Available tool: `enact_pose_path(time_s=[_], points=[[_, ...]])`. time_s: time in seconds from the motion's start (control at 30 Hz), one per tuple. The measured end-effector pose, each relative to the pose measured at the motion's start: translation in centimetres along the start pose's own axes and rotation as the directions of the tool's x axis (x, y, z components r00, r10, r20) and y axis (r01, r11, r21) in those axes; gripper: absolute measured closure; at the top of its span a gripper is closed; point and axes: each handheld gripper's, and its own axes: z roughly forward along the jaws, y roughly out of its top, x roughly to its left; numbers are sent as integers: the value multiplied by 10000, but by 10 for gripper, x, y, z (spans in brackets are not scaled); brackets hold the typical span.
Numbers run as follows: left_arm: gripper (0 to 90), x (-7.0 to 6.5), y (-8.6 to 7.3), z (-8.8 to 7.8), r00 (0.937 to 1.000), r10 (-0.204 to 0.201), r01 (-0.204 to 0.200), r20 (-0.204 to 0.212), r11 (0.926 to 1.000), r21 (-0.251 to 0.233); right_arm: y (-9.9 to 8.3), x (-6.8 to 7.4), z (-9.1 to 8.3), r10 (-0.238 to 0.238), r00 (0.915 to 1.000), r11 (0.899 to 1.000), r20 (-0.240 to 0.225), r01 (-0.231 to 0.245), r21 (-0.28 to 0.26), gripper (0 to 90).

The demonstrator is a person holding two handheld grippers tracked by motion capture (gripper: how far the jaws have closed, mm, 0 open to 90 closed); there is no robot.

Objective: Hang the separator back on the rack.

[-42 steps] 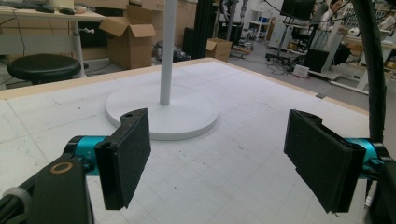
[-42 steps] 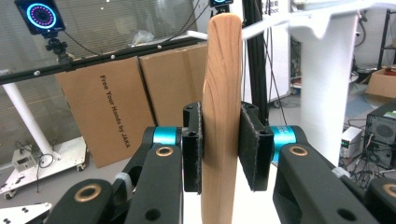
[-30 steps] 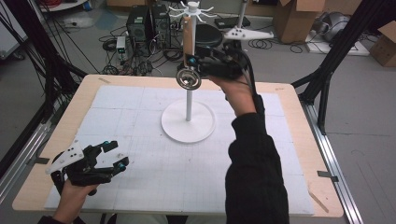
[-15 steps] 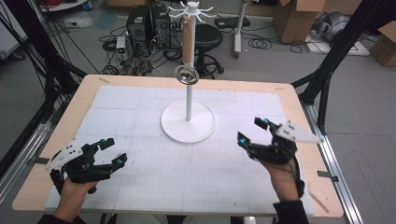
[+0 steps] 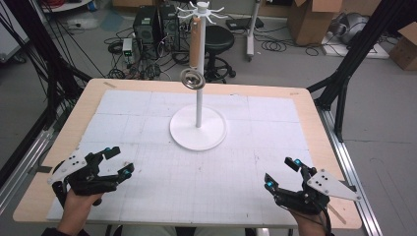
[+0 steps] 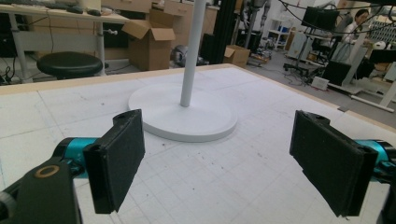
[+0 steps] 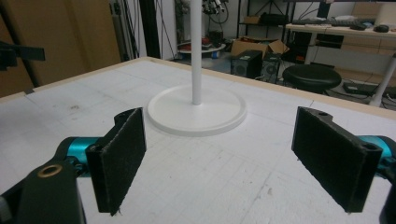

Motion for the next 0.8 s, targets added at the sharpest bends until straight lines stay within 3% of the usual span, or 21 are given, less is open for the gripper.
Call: enact_pose_path(time_s=[0.17,0.57,0.8], points=[[187,1,-1,0,10000,-11,11,-20,10000,44,-5,-3,3,161,9998,9997,-85,-159,192,165],[189,1,-2,0,10000,-35,35,-15,9999,119,-7,-7,3,-9,10000,9995,-57,10,325,165],[189,1,-2,-1,10000,-33,34,-59,9999,109,-6,-10,0,157,9999,9997,-2,-157,195,165]])
